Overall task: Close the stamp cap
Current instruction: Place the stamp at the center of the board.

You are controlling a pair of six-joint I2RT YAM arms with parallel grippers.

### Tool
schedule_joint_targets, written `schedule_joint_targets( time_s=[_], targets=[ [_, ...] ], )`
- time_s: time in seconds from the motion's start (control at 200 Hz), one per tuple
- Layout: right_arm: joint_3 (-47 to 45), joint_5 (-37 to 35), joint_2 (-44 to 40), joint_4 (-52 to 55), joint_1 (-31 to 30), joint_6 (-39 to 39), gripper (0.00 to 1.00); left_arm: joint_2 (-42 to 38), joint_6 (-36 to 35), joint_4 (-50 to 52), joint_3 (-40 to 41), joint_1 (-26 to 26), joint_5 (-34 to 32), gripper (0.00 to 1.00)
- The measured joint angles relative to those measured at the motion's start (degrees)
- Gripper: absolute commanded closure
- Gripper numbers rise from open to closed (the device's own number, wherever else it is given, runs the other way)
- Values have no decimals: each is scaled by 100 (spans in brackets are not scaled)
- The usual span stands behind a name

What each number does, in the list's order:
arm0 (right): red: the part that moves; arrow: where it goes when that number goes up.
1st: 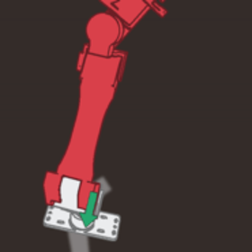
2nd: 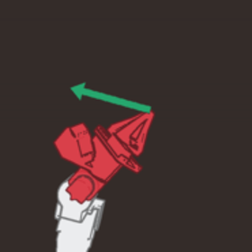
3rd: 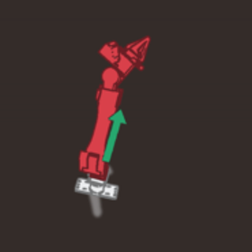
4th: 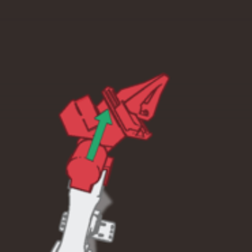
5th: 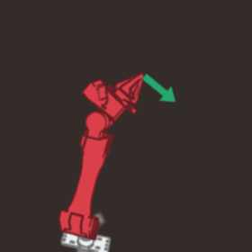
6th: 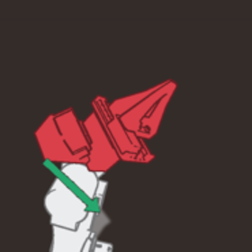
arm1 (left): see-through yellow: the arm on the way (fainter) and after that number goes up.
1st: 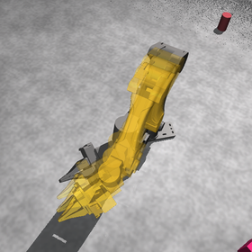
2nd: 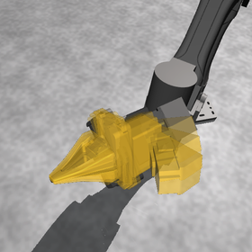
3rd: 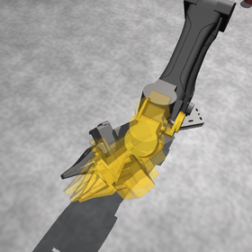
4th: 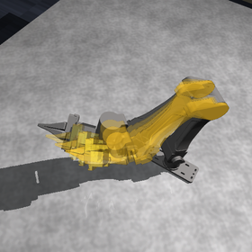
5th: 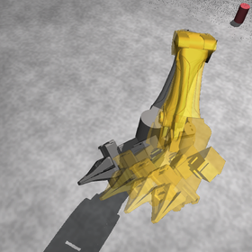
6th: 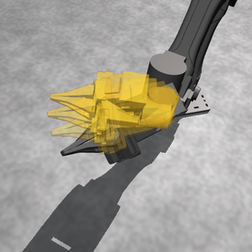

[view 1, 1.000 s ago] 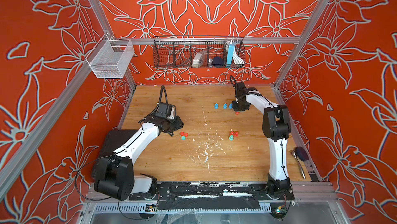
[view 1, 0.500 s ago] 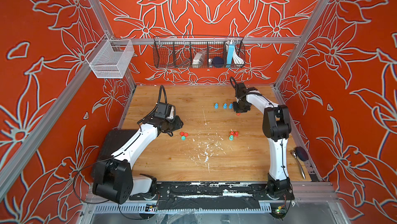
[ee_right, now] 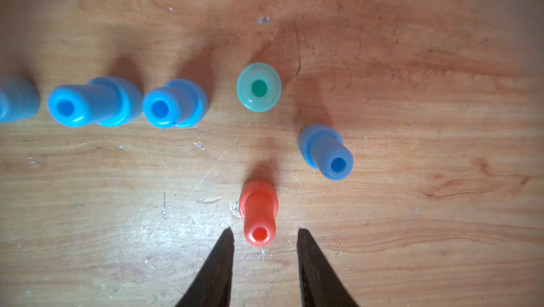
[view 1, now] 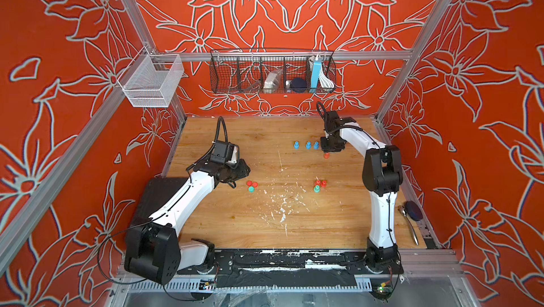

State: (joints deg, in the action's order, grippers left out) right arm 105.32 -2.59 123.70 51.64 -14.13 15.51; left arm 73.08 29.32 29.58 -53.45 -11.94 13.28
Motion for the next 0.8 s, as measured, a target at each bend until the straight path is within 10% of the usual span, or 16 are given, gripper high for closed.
schedule_joint_targets(
  time_s=[0.801],
  targets=[
    [-3348, 17, -4046, -57, -881, 367, 59, -1438, -658, 1064, 568, 0, -208, 56]
  ],
)
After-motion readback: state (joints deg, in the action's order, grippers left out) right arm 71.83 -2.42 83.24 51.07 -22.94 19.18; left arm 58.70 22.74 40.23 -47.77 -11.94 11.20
